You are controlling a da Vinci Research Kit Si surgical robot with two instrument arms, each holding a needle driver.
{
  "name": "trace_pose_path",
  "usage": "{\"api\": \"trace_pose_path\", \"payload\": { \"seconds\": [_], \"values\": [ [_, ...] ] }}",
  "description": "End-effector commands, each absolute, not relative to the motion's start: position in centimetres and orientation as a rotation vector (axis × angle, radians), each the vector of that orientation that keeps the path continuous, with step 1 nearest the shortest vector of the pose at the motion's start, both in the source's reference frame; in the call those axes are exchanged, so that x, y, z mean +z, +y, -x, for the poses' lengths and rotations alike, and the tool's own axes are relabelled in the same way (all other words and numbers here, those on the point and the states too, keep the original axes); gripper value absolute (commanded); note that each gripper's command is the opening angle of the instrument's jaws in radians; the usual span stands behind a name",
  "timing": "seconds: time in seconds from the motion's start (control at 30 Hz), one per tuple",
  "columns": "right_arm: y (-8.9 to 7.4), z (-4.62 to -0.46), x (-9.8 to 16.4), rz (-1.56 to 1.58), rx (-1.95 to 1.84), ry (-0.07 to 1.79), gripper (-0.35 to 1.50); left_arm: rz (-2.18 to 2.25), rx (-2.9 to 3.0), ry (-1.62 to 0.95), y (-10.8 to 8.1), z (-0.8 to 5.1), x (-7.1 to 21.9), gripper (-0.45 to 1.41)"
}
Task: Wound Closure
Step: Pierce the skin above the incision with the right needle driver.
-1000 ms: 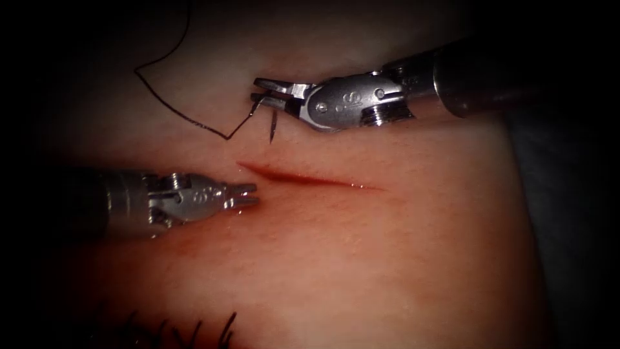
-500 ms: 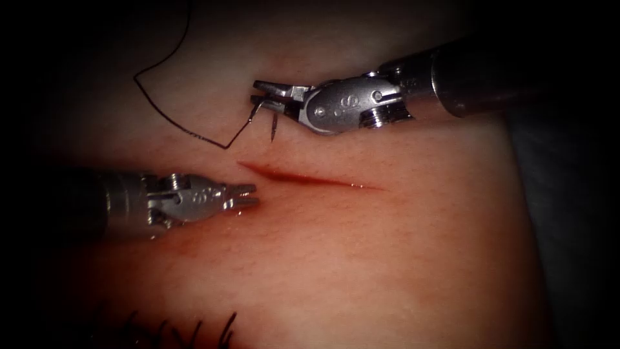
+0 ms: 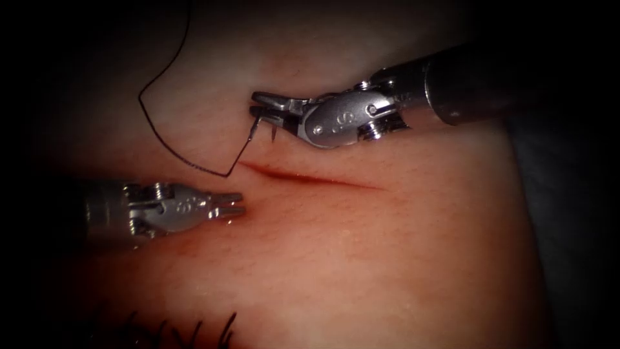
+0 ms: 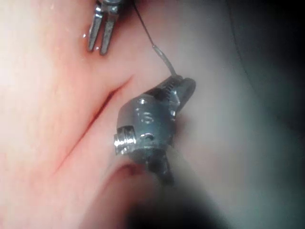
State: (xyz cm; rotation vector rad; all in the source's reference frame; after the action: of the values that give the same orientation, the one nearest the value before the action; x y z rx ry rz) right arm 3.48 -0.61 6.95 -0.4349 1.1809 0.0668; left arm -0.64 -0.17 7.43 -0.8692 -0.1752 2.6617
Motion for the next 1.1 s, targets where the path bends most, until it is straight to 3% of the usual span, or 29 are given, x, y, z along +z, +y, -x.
{"api": "trace_pose_path", "payload": {
  "seconds": [0.03,1.1],
  "values": [
    [-0.68,-3.52,7.03,0.434,0.061,1.180,-0.35,0.874,2.662,-0.180,-0.16,0.67,7.48,-0.10],
    [-1.53,-3.45,7.72,0.356,0.013,0.997,-0.35,0.854,2.666,-0.181,-0.04,0.52,7.59,-0.07]
  ]
}}
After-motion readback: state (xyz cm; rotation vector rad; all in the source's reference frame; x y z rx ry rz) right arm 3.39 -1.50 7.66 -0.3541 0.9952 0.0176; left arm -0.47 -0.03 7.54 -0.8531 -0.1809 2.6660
